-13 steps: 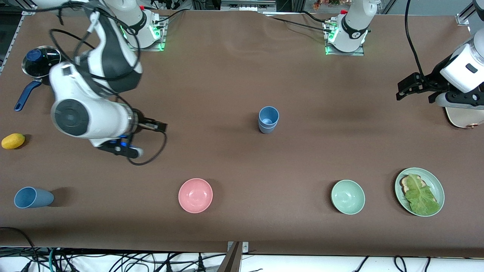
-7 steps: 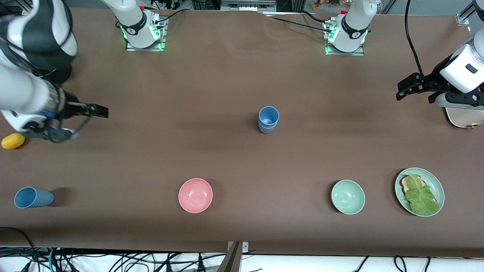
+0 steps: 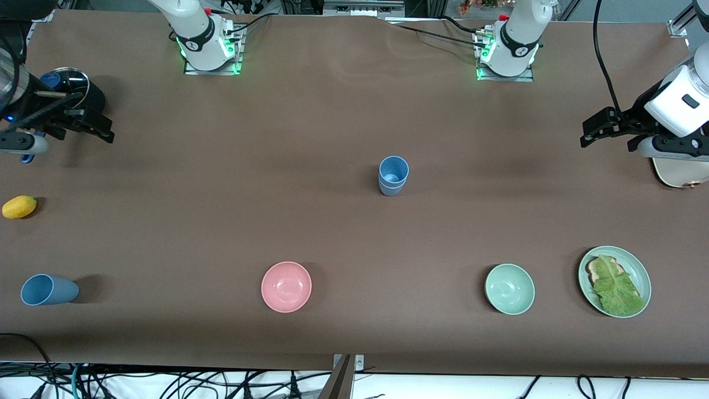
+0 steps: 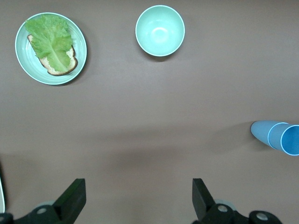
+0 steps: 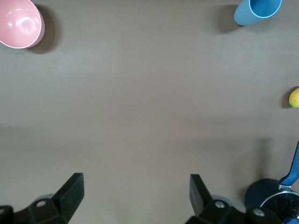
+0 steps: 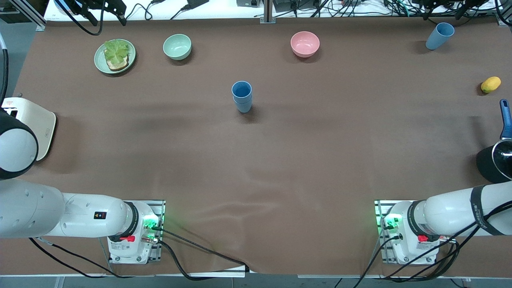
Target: Stack blue cups with both arms
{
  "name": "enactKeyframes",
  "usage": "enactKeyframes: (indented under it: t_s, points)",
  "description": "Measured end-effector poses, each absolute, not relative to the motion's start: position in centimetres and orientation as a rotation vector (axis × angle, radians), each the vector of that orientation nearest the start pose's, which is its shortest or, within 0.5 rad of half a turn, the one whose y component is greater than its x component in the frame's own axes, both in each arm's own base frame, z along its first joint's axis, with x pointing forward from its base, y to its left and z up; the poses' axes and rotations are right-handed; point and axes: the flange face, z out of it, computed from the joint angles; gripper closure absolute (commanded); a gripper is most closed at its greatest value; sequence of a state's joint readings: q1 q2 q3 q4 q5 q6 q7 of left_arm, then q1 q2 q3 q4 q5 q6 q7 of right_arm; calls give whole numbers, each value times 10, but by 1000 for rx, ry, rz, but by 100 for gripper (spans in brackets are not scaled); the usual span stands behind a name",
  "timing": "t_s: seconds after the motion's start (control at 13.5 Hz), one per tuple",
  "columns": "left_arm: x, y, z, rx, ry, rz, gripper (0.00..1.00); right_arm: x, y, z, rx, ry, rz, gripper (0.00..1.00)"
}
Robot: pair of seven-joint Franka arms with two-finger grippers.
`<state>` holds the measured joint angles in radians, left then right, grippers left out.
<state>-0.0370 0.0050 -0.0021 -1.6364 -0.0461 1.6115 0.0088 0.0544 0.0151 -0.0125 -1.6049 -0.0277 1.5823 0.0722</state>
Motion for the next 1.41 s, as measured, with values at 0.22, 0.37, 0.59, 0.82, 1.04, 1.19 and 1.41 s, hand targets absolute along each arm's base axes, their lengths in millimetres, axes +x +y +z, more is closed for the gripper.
enactKeyframes:
  t_s: [0.22, 0.37, 0.59, 0.82, 1.04, 1.19, 1.41]
  points:
    - [557, -26, 594, -3186, 71, 49, 0, 560, 19, 594, -3171, 36, 74, 0]
    - [557, -25, 594, -3186, 69, 49, 0, 562, 20, 592, -3171, 34, 63, 0]
    - [557, -24, 594, -3186, 65, 50, 0, 568, 21, 588, -3171, 31, 38, 0]
    - [557, -23, 594, -3186, 63, 50, 0, 572, 21, 587, -3170, 30, 10, 0]
    - [558, -23, 593, -3186, 63, 52, 0, 573, 21, 588, -3169, 30, -5, 0]
    - [558, -23, 592, -3186, 63, 57, 0, 573, 21, 588, -3169, 30, -6, 0]
    - [559, -23, 591, -3186, 62, 60, 0, 573, 21, 588, -3169, 30, -5, 0]
